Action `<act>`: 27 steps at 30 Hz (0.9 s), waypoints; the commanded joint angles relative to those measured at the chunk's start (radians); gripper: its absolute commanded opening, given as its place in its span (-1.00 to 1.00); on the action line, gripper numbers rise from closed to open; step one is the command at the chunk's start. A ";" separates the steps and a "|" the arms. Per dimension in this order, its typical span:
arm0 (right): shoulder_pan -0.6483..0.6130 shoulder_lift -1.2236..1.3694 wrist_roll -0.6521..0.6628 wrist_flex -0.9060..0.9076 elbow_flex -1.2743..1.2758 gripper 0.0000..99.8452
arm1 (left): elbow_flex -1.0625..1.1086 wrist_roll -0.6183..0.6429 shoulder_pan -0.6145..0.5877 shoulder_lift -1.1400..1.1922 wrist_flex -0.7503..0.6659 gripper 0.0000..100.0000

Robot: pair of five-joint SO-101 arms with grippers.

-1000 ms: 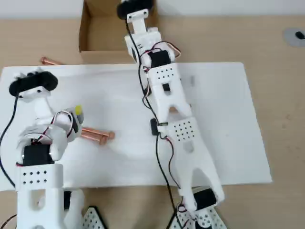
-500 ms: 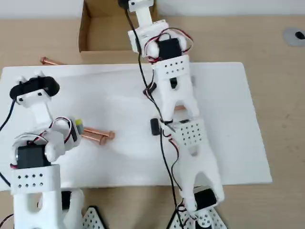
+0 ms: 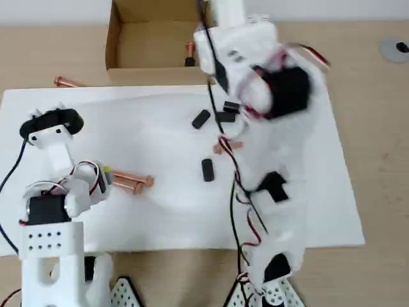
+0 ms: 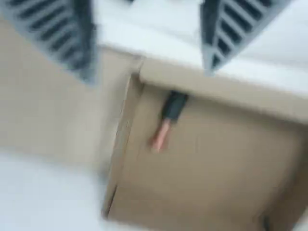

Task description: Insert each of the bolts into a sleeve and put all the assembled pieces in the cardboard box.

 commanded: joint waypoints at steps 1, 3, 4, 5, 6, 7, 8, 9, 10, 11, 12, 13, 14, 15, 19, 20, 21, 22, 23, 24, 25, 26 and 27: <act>0.050 -0.156 0.008 0.014 0.012 -0.99 | -0.002 -0.011 -0.006 -0.070 -0.043 -0.79; 0.068 -0.216 0.008 0.014 0.084 -0.95 | -0.005 -0.038 0.037 -0.104 -0.041 -0.75; 0.081 -0.248 0.005 0.014 0.130 -0.93 | -0.003 -0.058 0.072 -0.117 -0.029 -0.70; 0.097 -0.282 0.005 0.014 0.183 -0.92 | -0.006 -0.074 0.109 -0.122 0.000 -0.65; 0.108 -0.318 0.005 0.014 0.239 -0.92 | -0.011 -0.083 0.150 -0.127 0.017 -0.62; 0.116 -0.355 0.005 0.014 0.300 -0.92 | -0.011 -0.092 0.193 -0.125 0.021 -0.59; 0.127 -0.397 0.005 0.014 0.366 -0.92 | -0.012 -0.109 0.226 -0.124 0.023 -0.59; 0.137 -0.438 0.003 0.014 0.435 -0.92 | -0.012 -0.132 0.247 -0.119 0.018 -0.60; 0.147 -0.479 0.003 0.014 0.504 -0.92 | -0.014 -0.158 0.262 -0.111 0.015 -0.60; 0.156 -0.524 0.003 0.014 0.576 -0.92 | -0.018 -0.184 0.270 -0.101 0.011 -0.60; 0.165 -0.573 0.003 0.014 0.650 -0.92 | -0.029 -0.209 0.272 -0.081 0.011 -0.60; 0.176 -0.619 0.003 0.014 0.727 -0.92 | -0.040 -0.233 0.270 -0.054 0.008 -0.60; 0.188 -0.667 0.003 0.014 0.803 -0.92 | -0.057 -0.259 0.270 -0.019 0.008 -0.60; 0.199 -0.717 0.003 0.014 0.880 -0.92 | -0.078 -0.292 0.270 0.022 0.012 -0.60; 0.216 -0.915 0.005 0.009 1.204 -0.92 | -0.203 -0.344 0.270 0.243 0.012 -0.59; 0.211 -0.960 0.005 0.006 1.287 -0.92 | -0.244 -0.344 0.270 0.305 0.012 -0.59; 0.200 -1.000 0.005 -0.002 1.366 -0.92 | -0.287 -0.344 0.270 0.369 0.014 -0.59; 0.183 -1.041 0.005 -0.015 1.451 -0.92 | -0.325 -0.344 0.273 0.435 0.017 -0.59; 0.166 -1.079 0.005 -0.032 1.531 -0.92 | -0.364 -0.345 0.275 0.499 0.026 -0.59; 0.153 -1.116 0.003 -0.049 1.607 -0.92 | -0.402 -0.348 0.279 0.561 0.043 -0.59; 0.142 -1.150 0.003 -0.063 1.676 -0.92 | -0.439 -0.359 0.292 0.619 0.061 -0.59; 0.134 -1.185 0.003 -0.083 1.742 -0.92 | -0.468 -0.384 0.299 0.668 0.083 -0.59; 0.133 -1.216 0.003 -0.103 1.799 -0.92 | -0.493 -0.414 0.307 0.714 0.100 -0.59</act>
